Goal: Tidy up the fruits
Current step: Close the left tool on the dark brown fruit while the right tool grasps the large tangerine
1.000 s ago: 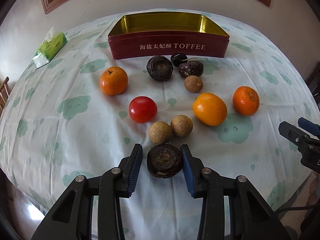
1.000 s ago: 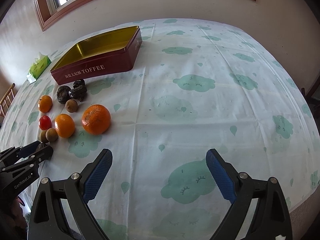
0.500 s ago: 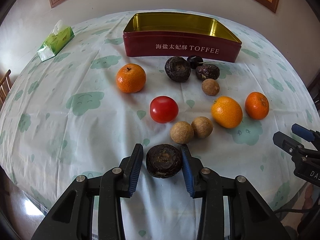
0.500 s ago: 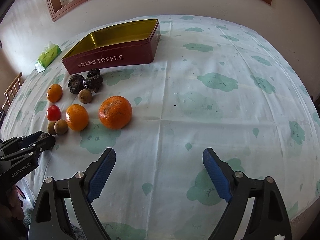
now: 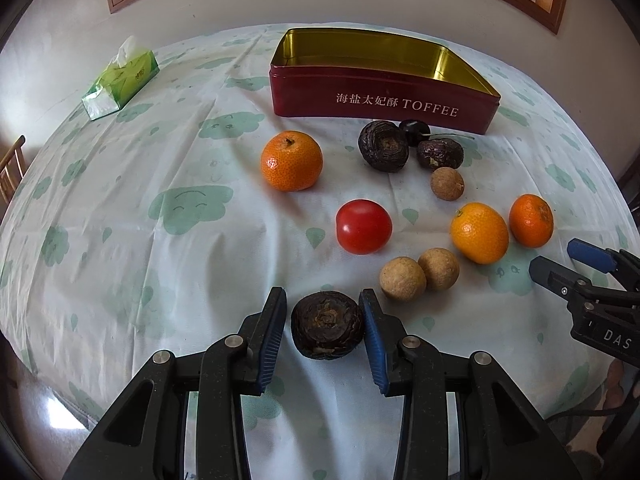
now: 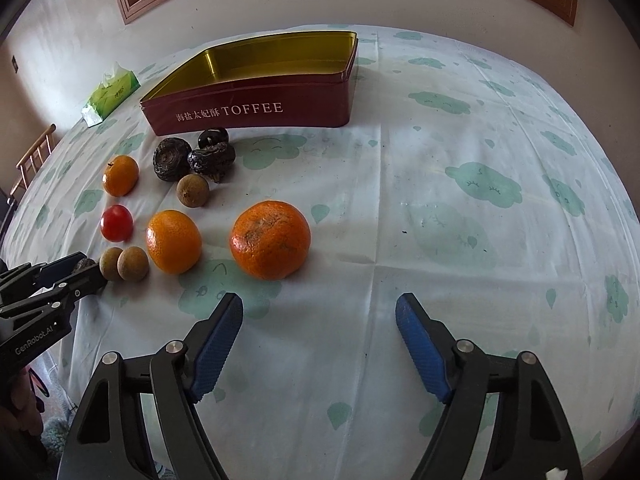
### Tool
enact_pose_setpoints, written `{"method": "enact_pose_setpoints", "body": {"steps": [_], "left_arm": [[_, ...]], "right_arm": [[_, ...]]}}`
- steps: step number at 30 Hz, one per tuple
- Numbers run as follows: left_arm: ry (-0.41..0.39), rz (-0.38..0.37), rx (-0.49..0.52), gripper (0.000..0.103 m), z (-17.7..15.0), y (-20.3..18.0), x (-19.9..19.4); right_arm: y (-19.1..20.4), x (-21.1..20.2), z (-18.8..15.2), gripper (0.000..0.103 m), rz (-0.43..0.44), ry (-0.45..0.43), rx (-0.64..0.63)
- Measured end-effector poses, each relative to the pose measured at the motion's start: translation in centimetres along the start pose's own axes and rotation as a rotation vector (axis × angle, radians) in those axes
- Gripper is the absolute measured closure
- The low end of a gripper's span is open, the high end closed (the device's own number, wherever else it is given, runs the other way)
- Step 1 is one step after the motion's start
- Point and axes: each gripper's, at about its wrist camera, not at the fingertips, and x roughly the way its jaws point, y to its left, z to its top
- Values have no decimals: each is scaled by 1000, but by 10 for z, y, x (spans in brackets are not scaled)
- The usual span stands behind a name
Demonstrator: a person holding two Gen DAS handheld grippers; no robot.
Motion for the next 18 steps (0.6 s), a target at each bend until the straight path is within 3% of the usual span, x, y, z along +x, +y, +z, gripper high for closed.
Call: {"method": "enact_pose_setpoints", "body": {"steps": [13, 18], "left_arm": [[-34, -72, 16, 66, -2, 15, -2], [-42, -67, 30, 66, -4, 14, -2]], "right_arm": [[18, 9, 13, 43, -39, -25, -53], [22, 8, 13, 56, -30, -37, -71]]}}
